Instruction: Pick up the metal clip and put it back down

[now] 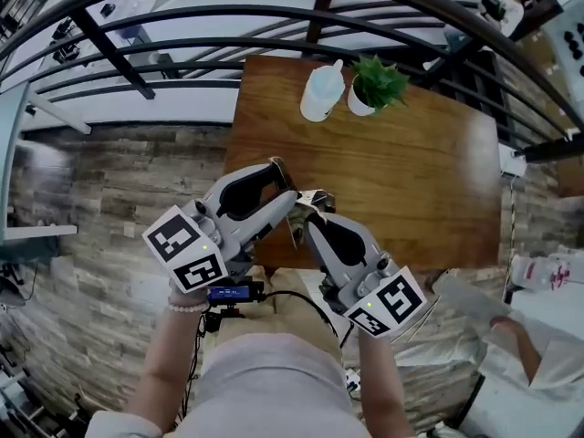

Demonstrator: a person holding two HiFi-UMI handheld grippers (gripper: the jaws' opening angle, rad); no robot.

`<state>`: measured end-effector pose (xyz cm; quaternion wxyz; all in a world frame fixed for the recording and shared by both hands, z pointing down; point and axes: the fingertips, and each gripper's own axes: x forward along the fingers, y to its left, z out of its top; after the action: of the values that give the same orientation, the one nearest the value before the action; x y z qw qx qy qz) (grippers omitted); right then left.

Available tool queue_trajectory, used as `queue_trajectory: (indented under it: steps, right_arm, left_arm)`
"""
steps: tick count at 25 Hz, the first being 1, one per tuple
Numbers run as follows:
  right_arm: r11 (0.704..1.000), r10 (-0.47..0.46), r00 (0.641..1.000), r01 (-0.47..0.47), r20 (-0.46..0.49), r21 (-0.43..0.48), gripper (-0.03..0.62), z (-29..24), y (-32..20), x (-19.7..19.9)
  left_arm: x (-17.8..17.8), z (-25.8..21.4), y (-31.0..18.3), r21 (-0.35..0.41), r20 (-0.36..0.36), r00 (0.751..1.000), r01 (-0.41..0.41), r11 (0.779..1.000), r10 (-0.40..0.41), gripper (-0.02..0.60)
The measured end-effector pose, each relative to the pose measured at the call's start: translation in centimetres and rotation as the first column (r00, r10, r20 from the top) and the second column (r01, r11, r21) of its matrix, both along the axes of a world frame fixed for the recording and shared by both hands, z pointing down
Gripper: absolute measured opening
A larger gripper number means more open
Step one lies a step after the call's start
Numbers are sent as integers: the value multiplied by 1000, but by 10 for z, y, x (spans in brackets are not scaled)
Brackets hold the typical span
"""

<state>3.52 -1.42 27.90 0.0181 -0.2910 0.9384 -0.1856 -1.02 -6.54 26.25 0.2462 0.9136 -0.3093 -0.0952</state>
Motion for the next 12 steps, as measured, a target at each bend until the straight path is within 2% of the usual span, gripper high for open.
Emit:
queue_trajectory:
  steps: [12]
  right_arm:
    - [997,-25,1000,26,-11,69,37,-23,8,0]
  left_arm:
    - [0,-35,16,96,37,999,22,995,-26,167]
